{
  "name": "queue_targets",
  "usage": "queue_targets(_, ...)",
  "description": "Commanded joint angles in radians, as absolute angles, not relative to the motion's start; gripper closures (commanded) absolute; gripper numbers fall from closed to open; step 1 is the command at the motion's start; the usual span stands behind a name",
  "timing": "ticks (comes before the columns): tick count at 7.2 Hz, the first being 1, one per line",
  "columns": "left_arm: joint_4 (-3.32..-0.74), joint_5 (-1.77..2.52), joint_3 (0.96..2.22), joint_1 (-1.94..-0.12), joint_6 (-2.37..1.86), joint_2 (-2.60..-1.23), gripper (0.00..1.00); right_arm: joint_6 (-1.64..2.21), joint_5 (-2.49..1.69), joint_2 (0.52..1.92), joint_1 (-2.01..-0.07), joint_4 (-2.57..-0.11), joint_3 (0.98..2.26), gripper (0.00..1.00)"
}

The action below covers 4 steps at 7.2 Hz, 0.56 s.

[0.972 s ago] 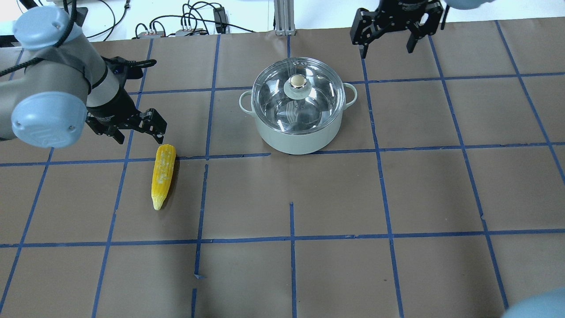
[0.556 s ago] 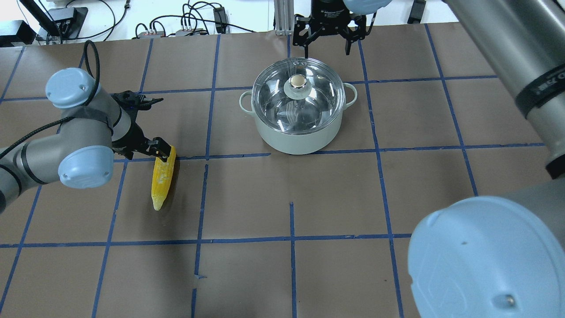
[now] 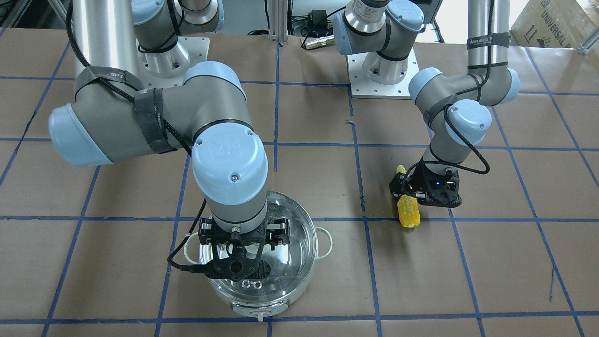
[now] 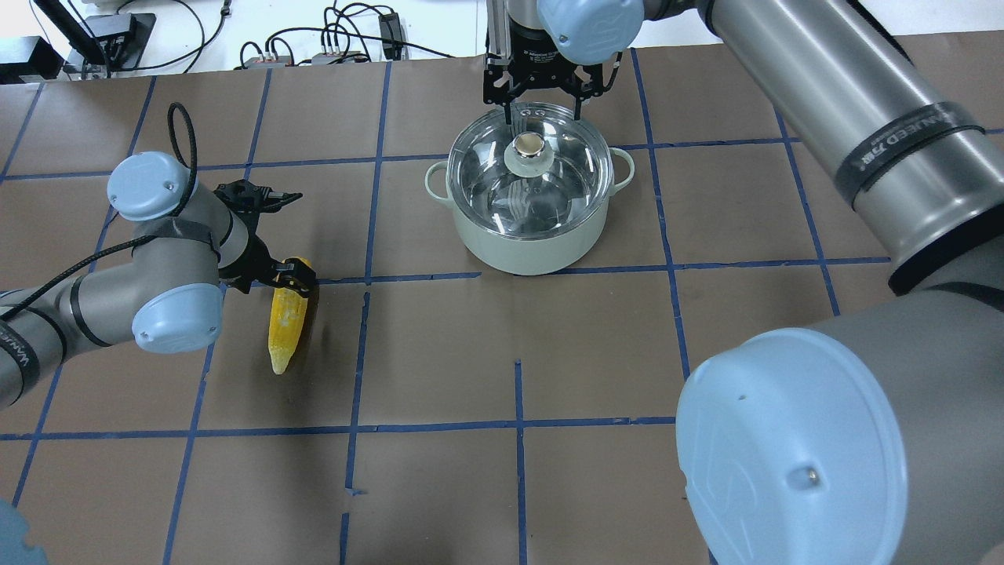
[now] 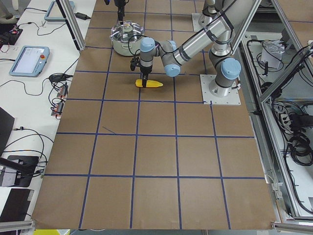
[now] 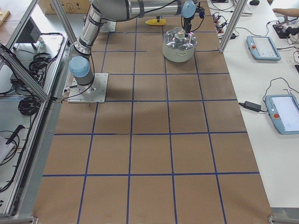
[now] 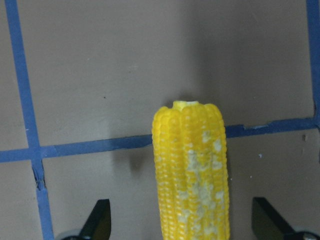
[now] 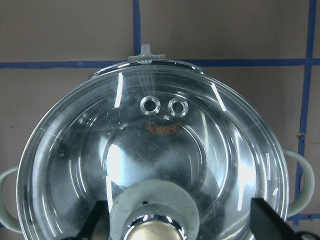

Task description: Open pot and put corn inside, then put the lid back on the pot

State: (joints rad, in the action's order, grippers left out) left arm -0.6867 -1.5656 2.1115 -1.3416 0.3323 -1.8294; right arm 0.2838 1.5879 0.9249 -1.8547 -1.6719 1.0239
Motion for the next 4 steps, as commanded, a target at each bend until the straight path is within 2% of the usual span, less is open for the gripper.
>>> queue_targets(1, -0.635, -1.559, 2.129, -1.342, 0.336, -1.839, 0.00, 0.296, 1.588, 0.916, -1.874, -1.675, 1.028, 0.00)
queue_targets(2, -0.597, -1.552, 2.144, -1.341, 0.331, -1.842, 0.11, 0.298, 1.588, 0.914, -1.878, -1.675, 1.029, 0.02)
queue_targets(3, -0.586, -1.540, 2.145, -1.341, 0.307, -1.841, 0.47, 0.298, 1.591, 0.913, -1.876, -1.674, 1.032, 0.11)
queue_targets(4, -0.588, -1.539, 2.143, -1.339, 0.302, -1.836, 0.79, 0.296, 1.592, 0.911, -1.870, -1.660, 1.035, 0.27)
